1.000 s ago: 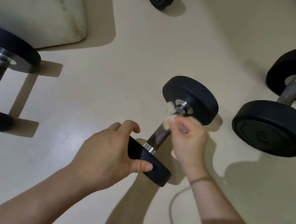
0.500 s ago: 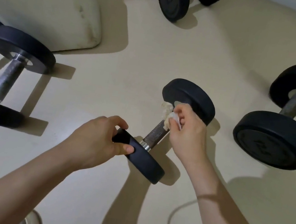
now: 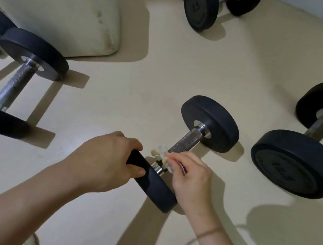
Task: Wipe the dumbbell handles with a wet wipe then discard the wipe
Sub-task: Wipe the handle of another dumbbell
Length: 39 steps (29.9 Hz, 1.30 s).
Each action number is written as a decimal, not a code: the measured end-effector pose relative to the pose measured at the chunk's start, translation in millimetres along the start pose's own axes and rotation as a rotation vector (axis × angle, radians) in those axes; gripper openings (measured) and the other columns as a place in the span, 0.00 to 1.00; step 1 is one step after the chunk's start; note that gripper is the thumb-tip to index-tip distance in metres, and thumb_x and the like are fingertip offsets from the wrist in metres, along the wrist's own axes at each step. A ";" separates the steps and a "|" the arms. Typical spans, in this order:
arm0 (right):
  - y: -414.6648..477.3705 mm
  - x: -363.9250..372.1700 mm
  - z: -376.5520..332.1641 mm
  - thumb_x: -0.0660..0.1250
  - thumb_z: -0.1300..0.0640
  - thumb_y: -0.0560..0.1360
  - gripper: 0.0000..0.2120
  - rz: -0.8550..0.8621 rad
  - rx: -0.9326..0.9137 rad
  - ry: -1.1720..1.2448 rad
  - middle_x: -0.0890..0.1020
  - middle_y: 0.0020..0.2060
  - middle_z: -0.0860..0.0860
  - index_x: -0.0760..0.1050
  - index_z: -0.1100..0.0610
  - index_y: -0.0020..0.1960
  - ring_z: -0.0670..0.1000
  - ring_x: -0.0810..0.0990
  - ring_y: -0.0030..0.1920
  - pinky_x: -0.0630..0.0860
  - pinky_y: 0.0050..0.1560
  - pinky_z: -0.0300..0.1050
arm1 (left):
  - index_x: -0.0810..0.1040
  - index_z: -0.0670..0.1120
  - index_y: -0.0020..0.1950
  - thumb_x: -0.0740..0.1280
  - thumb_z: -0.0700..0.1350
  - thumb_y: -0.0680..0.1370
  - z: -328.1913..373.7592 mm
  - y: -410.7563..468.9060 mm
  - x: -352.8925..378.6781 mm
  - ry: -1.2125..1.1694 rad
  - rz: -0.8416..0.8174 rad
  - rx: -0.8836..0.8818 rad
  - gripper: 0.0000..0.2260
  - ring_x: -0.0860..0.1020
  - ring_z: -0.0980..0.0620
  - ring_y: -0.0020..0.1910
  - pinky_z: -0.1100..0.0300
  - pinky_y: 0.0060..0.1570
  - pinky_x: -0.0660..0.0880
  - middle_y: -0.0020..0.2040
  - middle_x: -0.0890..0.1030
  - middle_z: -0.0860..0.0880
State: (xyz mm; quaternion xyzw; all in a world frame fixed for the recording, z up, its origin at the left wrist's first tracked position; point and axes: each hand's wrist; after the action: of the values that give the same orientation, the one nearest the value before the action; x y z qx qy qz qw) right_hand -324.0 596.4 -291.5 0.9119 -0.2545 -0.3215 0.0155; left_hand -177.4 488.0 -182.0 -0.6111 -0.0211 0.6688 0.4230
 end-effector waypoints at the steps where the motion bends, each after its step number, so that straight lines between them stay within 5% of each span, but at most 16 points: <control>1: 5.7 -3.6 3.7 0.68 0.68 0.71 0.07 -0.020 -0.050 -0.030 0.81 0.38 0.50 0.82 0.58 0.43 0.45 0.78 0.38 0.75 0.41 0.37 | 0.71 0.58 0.65 0.65 0.57 0.75 0.4 -0.5 0.1 -0.002 0.000 0.005 0.19 0.75 0.52 0.52 0.58 0.52 0.73 0.54 0.73 0.54; 5: 41.0 -12.6 26.0 0.67 0.68 0.72 0.06 0.227 0.008 -0.117 0.80 0.39 0.54 0.81 0.60 0.42 0.48 0.76 0.39 0.75 0.41 0.46 | 0.73 0.58 0.63 0.64 0.55 0.77 0.2 -1.9 4.0 0.017 0.038 0.038 0.14 0.76 0.52 0.50 0.57 0.51 0.74 0.55 0.73 0.54; 10: 6.5 -7.1 8.6 0.65 0.67 0.73 0.07 -0.038 -0.133 -0.040 0.80 0.40 0.51 0.81 0.60 0.44 0.46 0.78 0.40 0.77 0.42 0.42 | 0.76 0.62 0.61 0.64 0.45 0.78 -0.6 -8.7 11.5 -0.011 0.149 0.202 0.15 0.73 0.53 0.52 0.60 0.52 0.72 0.56 0.72 0.55; 13: 40.1 -11.5 25.7 0.67 0.68 0.71 0.06 0.206 -0.005 -0.101 0.80 0.38 0.52 0.81 0.60 0.42 0.46 0.76 0.38 0.75 0.41 0.42 | 0.78 0.62 0.57 0.65 0.35 0.73 1.0 -12.0 18.4 0.089 0.204 0.383 0.22 0.73 0.50 0.52 0.58 0.47 0.75 0.56 0.75 0.54; 18: 1.2 -4.9 10.6 0.69 0.68 0.71 0.07 -0.029 -0.064 -0.029 0.80 0.39 0.50 0.82 0.58 0.44 0.41 0.74 0.36 0.73 0.41 0.32 | 0.73 0.63 0.60 0.66 0.59 0.69 10.1 -26.8 31.2 0.136 0.139 0.470 0.19 0.74 0.50 0.55 0.56 0.45 0.79 0.54 0.76 0.55; 22: 34.5 -8.1 21.4 0.69 0.67 0.70 0.06 0.227 0.110 -0.027 0.81 0.37 0.52 0.83 0.58 0.42 0.46 0.75 0.37 0.74 0.39 0.39 | 0.78 0.60 0.55 0.75 0.49 0.68 6.0 -16.6 37.3 0.110 0.242 0.460 0.18 0.75 0.46 0.54 0.55 0.40 0.79 0.55 0.76 0.51; 25: 6.6 8.8 -2.1 0.68 0.67 0.69 0.08 -0.017 0.022 0.018 0.80 0.36 0.49 0.83 0.56 0.42 0.44 0.76 0.35 0.73 0.37 0.36 | 0.79 0.58 0.54 0.75 0.43 0.68 -2.1 -17.6 32.9 0.090 0.268 0.394 0.18 0.73 0.46 0.53 0.56 0.44 0.77 0.55 0.73 0.49; 27: 20.3 7.4 2.2 0.68 0.68 0.69 0.08 -0.001 -0.008 0.004 0.79 0.36 0.49 0.82 0.57 0.42 0.42 0.74 0.34 0.74 0.37 0.39 | 0.77 0.58 0.57 0.72 0.43 0.70 -7.3 -16.9 25.4 0.098 0.283 0.390 0.18 0.72 0.47 0.53 0.58 0.47 0.75 0.55 0.72 0.51; 30: 53.7 10.8 9.2 0.68 0.68 0.70 0.06 0.171 0.102 -0.018 0.78 0.37 0.51 0.80 0.59 0.39 0.50 0.77 0.36 0.76 0.38 0.48 | 0.72 0.62 0.63 0.67 0.43 0.74 -15.8 -12.1 14.1 0.221 0.274 0.438 0.21 0.72 0.48 0.55 0.61 0.51 0.71 0.57 0.72 0.51; 35: 40.0 22.3 -10.6 0.63 0.63 0.72 0.05 -0.092 -0.063 -0.034 0.77 0.38 0.51 0.77 0.58 0.40 0.53 0.76 0.36 0.74 0.36 0.47 | 0.53 0.62 0.71 0.68 0.55 0.72 -22.1 -8.3 2.2 0.460 0.062 0.423 0.32 0.67 0.46 0.60 0.54 0.55 0.74 0.61 0.69 0.50; 39: 73.0 31.5 -6.8 0.65 0.69 0.71 0.05 0.112 0.079 -0.010 0.76 0.38 0.52 0.75 0.61 0.39 0.50 0.72 0.37 0.65 0.37 0.34 | 0.61 0.57 0.69 0.64 0.60 0.76 -29.4 11.0 -2.9 0.501 0.078 0.363 0.24 0.71 0.46 0.56 0.53 0.49 0.76 0.58 0.71 0.49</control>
State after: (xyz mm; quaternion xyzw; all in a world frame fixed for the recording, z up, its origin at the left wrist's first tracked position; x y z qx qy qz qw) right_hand -332.2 517.1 -290.3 0.8945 -0.3176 -0.3145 -0.0038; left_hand -159.1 464.8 -193.1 -0.6716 0.2269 0.5060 0.4913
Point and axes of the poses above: each hand's wrist, its own y-axis towards the middle knuckle, its own x-axis out of the palm, z = x × y
